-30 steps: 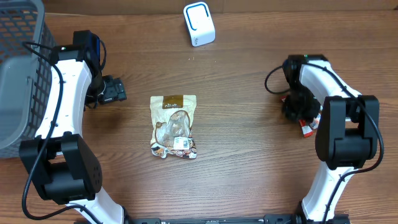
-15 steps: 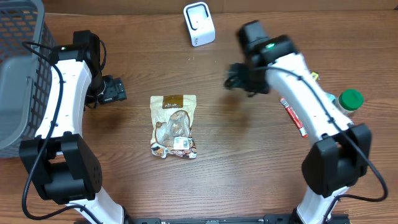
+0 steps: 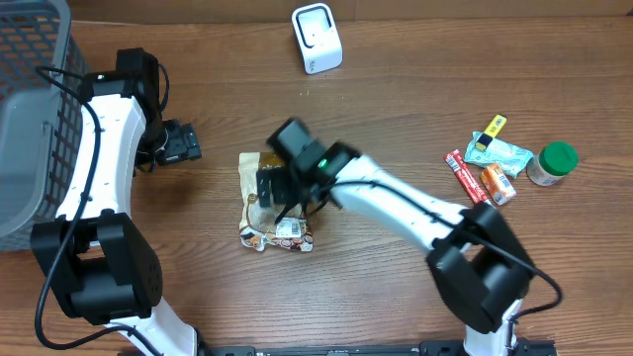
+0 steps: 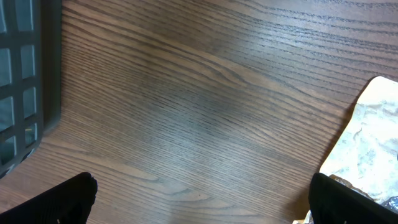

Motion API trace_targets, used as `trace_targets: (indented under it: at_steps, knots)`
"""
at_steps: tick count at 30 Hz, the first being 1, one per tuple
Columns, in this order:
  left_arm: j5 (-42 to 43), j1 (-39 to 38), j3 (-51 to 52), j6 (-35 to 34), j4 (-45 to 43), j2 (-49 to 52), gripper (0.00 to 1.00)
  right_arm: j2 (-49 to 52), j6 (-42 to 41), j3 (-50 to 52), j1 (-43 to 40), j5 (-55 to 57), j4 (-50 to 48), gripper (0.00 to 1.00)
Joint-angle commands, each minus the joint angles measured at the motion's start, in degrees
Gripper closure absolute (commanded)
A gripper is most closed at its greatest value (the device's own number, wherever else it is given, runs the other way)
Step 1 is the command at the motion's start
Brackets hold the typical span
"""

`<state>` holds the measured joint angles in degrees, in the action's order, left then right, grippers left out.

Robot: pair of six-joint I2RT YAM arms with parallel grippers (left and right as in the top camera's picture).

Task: Scan the item barcode
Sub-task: 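Move the right gripper to the clear snack bag and grasp it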

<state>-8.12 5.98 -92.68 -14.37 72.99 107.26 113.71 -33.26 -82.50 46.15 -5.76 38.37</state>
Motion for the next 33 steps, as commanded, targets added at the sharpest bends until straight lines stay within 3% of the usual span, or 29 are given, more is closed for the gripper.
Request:
trace_targets:
  at_steps: [1, 25, 33]
  knots:
    - [0.24, -0.42, -0.7, 1.09, -0.04, 0.39, 0.0, 2.49, -2.99, 2.69, 1.88, 6.47, -2.67, 0.0]
    - [0.24, -0.42, -0.7, 1.09, -0.04, 0.39, 0.0, 4.2, -2.91, 3.28, 1.88, 7.13, -4.44, 0.0]
    - [0.24, -0.42, -0.7, 1.09, -0.04, 0.39, 0.0, 4.2, -1.88, 3.28, -0.59, 20.41, -16.92, 0.0]
